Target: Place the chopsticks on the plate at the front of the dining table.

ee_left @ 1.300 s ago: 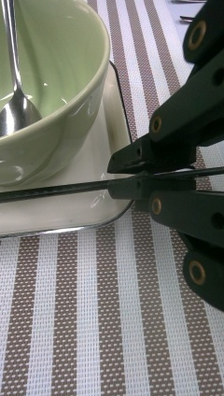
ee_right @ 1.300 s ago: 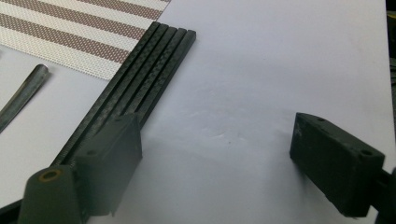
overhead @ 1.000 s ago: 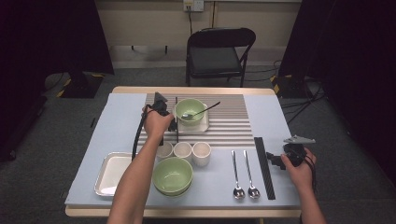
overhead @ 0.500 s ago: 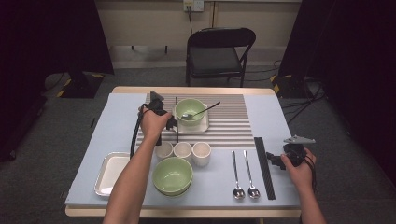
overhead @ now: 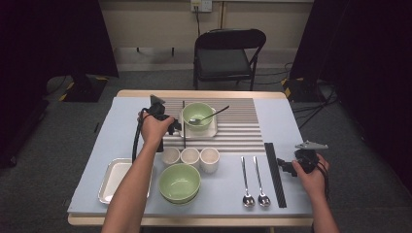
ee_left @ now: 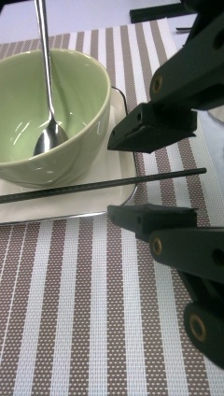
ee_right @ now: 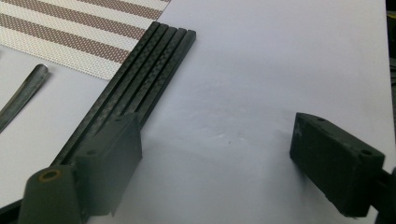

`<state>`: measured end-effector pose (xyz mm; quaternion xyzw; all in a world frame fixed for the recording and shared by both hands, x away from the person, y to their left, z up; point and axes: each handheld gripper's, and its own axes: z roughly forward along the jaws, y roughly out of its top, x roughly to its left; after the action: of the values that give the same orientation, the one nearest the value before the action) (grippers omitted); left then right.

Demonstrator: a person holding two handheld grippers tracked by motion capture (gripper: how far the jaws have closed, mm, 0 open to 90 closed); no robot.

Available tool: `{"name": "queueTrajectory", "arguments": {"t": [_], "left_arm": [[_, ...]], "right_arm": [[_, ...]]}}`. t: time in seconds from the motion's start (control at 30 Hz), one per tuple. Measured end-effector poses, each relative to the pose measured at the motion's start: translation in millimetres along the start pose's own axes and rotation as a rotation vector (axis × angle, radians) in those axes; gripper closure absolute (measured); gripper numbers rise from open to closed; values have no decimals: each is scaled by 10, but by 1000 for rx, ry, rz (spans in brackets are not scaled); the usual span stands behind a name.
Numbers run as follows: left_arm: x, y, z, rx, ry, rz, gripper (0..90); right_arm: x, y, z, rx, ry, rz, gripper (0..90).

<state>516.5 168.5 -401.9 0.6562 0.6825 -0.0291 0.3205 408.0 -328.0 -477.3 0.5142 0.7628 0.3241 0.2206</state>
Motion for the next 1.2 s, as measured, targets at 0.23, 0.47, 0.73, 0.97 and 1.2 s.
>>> {"name": "queueTrajectory", "arguments": {"t": [0.23,0.47,0.73,0.97,1.2], "left_arm": [[7,-9,-65,-23,-2,-10,546],[15,-19,-122,-43,-7,-5,477],[27,-30,-162,-62,-3,24,412],[42,-51,-208,-64,-18,42,399],[118,-100,-256,-71,-12,46,391]], "right_arm": [[0,0,0,-1,0,1,151],[0,0,0,-1,0,2,152],[-1,0,0,0,1,0,151],[-1,0,0,-1,1,2,151],[-1,0,1,0,1,2,151]]}}
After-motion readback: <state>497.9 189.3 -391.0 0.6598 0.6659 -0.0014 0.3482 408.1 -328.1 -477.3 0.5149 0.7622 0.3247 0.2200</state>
